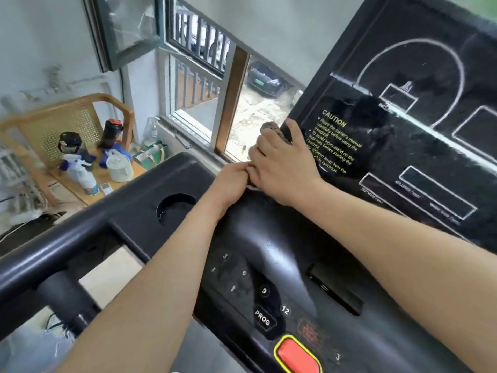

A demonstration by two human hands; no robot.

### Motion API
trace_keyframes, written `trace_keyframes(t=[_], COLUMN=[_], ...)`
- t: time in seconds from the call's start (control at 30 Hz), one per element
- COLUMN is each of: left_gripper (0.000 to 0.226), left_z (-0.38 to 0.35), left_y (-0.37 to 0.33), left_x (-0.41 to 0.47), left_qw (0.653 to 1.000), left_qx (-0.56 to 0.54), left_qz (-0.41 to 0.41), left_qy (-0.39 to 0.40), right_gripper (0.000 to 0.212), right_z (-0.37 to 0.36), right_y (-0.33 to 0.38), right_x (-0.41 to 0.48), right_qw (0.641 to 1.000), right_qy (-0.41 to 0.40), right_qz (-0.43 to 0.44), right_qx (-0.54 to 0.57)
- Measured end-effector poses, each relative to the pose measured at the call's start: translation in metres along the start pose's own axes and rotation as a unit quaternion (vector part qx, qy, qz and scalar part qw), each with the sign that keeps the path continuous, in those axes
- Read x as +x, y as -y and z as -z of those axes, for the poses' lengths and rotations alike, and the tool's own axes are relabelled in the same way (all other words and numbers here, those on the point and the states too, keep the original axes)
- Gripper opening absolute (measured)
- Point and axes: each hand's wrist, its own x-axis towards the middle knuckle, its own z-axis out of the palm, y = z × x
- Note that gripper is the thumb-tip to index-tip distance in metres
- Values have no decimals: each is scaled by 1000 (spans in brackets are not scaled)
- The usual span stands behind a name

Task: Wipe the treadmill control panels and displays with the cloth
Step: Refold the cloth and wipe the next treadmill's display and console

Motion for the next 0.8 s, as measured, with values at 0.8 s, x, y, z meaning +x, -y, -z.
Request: trace_keyframes(t=[0.8], left_gripper=[28], left_z=[28], left_y=[-34], left_x=[-37], left_qw=[963], left_qx=[209], left_qz=[-90], left_qy=[-144], right_gripper=[37], right_z=[54], right_y=[-64], right_x=[-35], right_qw=[958], right_qy=[-121], right_qz=[-15], right_qx=[258])
